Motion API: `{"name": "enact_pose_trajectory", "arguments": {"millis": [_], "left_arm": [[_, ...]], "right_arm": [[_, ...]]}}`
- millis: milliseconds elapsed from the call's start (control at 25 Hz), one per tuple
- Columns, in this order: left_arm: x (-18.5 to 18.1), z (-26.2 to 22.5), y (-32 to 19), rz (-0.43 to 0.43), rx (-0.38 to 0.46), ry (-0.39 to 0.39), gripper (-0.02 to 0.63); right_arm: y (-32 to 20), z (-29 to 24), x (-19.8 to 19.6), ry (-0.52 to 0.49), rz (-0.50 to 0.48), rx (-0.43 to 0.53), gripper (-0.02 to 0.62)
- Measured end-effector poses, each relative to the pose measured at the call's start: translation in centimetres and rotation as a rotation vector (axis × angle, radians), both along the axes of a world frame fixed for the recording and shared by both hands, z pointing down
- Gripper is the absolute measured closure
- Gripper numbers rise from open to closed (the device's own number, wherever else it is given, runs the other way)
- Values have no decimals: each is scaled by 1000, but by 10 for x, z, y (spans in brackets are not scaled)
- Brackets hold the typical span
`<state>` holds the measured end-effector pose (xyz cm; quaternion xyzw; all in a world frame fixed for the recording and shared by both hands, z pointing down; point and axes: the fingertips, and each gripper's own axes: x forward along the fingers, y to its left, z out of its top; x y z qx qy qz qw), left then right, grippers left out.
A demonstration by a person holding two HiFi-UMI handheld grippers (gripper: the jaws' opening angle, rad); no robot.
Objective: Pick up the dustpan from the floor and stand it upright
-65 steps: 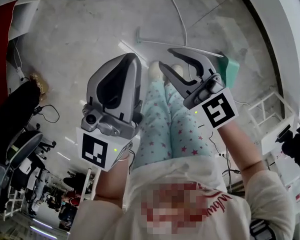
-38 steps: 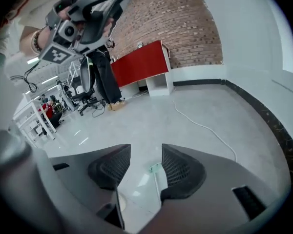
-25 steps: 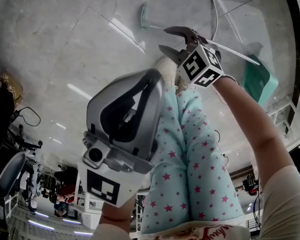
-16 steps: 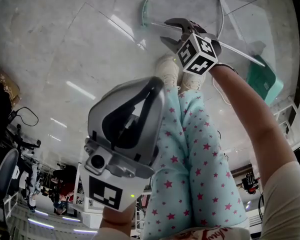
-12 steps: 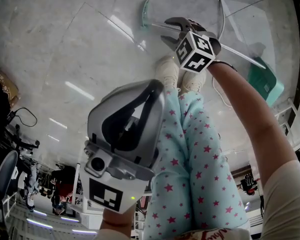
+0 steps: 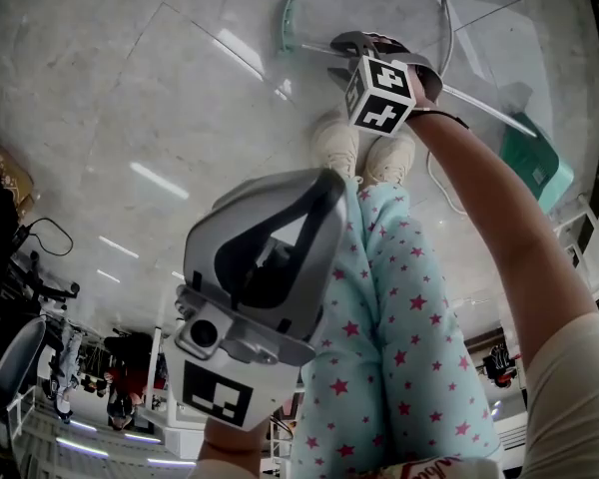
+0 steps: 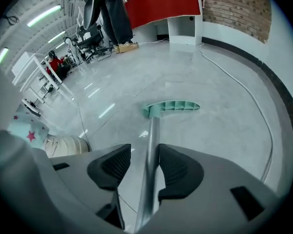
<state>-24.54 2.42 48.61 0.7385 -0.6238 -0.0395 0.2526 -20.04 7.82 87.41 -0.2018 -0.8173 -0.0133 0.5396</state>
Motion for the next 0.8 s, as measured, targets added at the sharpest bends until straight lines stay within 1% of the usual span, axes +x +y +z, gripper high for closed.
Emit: {"name": "enact_pose_trajectory", "arguments": {"millis": [120, 200, 320, 440, 640, 800], "left_arm": [[2, 2, 0, 4, 0, -3, 603], [4, 2, 1, 11, -2, -4, 603], [5, 1, 2, 23, -5, -7, 603], [6, -6, -1, 36, 3, -12, 603], [8, -26, -13, 53, 25, -7, 603], [21, -51, -28, 102, 50, 0, 603]], "right_arm": [[-2, 7, 2, 22, -11, 28, 410], [-7, 10, 2, 33, -4, 47, 491], [-12, 9, 2, 50, 27, 61, 492], [-15, -2, 1, 39, 47, 71, 494], [-26, -39, 2, 8, 86, 76, 494], [-38, -77, 6, -27, 118, 84, 494]]}}
